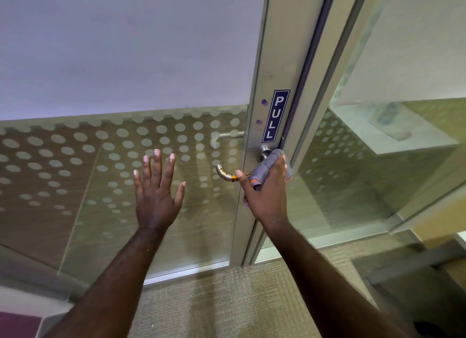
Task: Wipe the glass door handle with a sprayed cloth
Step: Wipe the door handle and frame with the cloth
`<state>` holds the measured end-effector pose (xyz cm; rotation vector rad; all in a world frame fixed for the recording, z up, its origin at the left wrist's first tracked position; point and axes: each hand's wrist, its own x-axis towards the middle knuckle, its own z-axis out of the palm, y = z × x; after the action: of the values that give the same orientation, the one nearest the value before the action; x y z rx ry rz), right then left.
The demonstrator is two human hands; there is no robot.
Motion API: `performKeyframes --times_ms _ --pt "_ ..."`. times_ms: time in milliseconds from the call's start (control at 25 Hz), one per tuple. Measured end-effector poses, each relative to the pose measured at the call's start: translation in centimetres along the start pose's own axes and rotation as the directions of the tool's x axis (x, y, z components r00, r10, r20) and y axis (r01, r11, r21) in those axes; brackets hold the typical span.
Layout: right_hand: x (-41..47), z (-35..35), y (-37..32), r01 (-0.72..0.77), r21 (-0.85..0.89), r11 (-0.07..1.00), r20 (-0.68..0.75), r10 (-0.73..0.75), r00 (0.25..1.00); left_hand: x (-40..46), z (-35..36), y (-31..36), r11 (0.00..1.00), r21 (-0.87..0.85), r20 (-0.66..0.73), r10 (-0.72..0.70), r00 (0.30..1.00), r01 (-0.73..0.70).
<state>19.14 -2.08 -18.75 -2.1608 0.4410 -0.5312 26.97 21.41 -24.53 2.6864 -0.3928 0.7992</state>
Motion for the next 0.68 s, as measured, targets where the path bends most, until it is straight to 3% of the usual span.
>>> performKeyframes --times_ms 200,520,680 --pt "0.0 0.9 -0.1 -0.024 -0.093 0.995 -0.018 0.022 1.0 0.0 -0.2 -0.2 1.0 -0.025 0.007 -0.001 1.0 0.001" --pt "-1.7 1.2 0.4 0.263 -0.476 0.839 0.152 -0.216 0.964 0.0 0.9 -0.5 1.0 -0.016 -0.015 0.014 1.0 -0.014" --pt "-2.8 2.6 -0.5 0.337 -0.488 0.805 0.224 -0.258 0.94 0.1 1.5 -0.6 1.0 0.008 -0.036 0.024 0.999 -0.024"
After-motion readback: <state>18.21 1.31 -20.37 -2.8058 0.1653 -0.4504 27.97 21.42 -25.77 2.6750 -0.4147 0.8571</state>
